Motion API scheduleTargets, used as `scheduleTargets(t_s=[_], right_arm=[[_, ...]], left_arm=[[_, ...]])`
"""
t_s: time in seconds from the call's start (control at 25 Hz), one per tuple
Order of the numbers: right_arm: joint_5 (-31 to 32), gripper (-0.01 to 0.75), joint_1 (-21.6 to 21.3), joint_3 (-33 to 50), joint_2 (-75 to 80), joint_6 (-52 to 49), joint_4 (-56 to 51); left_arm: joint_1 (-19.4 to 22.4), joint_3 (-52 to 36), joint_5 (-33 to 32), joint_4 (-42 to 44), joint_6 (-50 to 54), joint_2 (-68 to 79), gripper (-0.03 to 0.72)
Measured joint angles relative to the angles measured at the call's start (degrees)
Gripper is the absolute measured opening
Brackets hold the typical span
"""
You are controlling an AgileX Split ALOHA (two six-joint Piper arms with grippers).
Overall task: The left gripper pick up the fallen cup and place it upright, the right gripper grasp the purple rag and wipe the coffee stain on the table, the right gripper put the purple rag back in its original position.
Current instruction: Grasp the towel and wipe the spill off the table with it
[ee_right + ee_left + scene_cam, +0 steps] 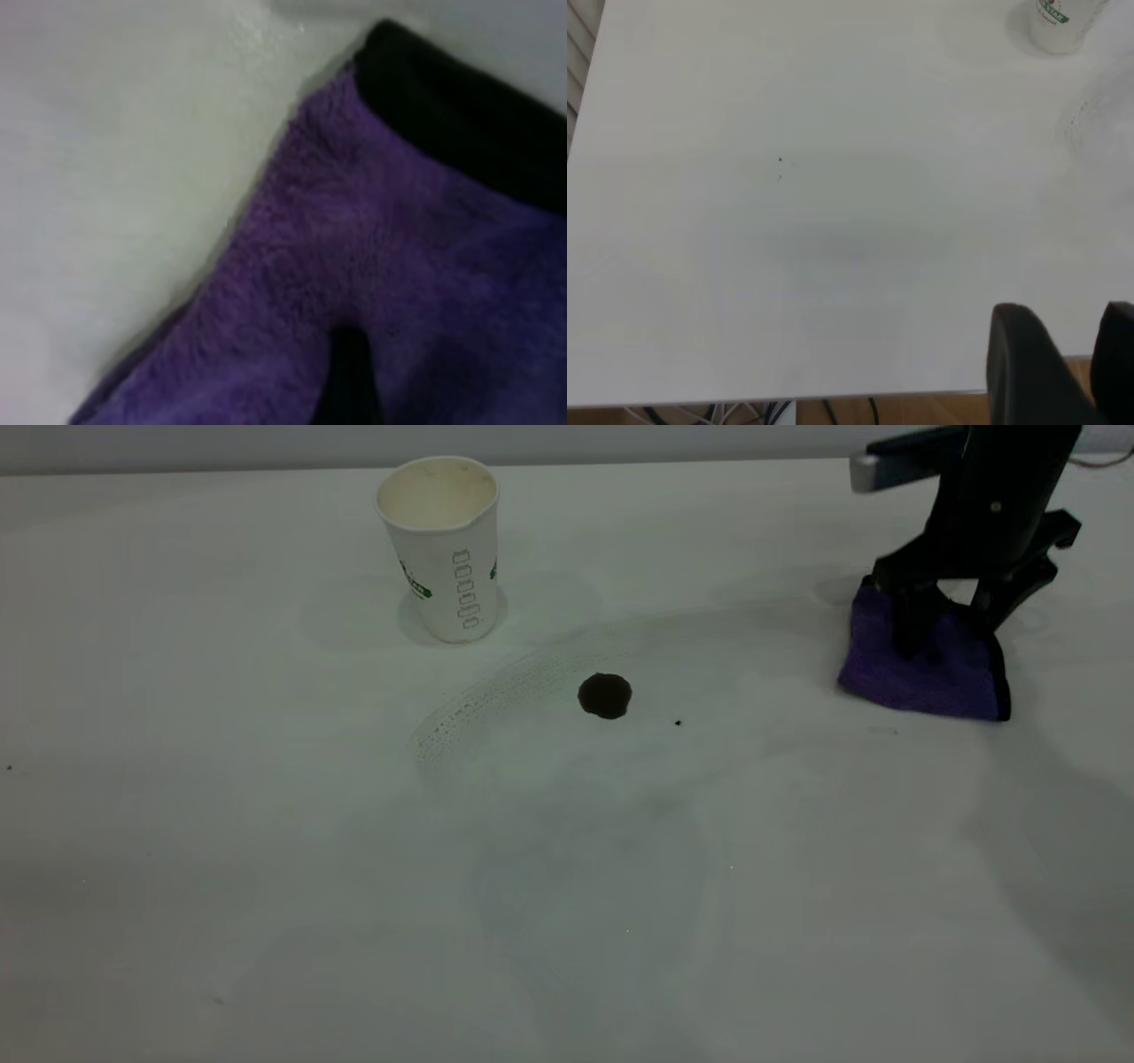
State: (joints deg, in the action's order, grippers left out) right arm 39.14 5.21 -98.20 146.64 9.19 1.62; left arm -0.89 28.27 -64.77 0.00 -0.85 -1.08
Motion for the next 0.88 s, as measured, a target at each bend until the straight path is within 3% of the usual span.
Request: scheduleTargets(t_s=[0.24, 0.44, 0.48, 0.88], right_arm=[[-0.4, 0.467, 0.5, -0.4, 1.1, 0.0, -2.9], [-1.8, 0.121, 5.0, -0.7, 1.2, 1.0, -7.1], [-2.4, 0.085, 6.5, -0.7, 1.2, 1.2, -8.3], [-6.8, 0.065, 24.2, -0.7, 1.6, 1.9, -14.8]], left_arm=[[0.0, 0.0, 0.0, 0.0, 0.0, 0.0, 0.252], [0.0, 0.0, 0.0, 0.0, 0.0, 0.0, 0.252], [0.0, 0.0, 0.0, 0.0, 0.0, 0.0, 0.252], [0.0, 0.0, 0.0, 0.0, 0.0, 0.0, 0.252]])
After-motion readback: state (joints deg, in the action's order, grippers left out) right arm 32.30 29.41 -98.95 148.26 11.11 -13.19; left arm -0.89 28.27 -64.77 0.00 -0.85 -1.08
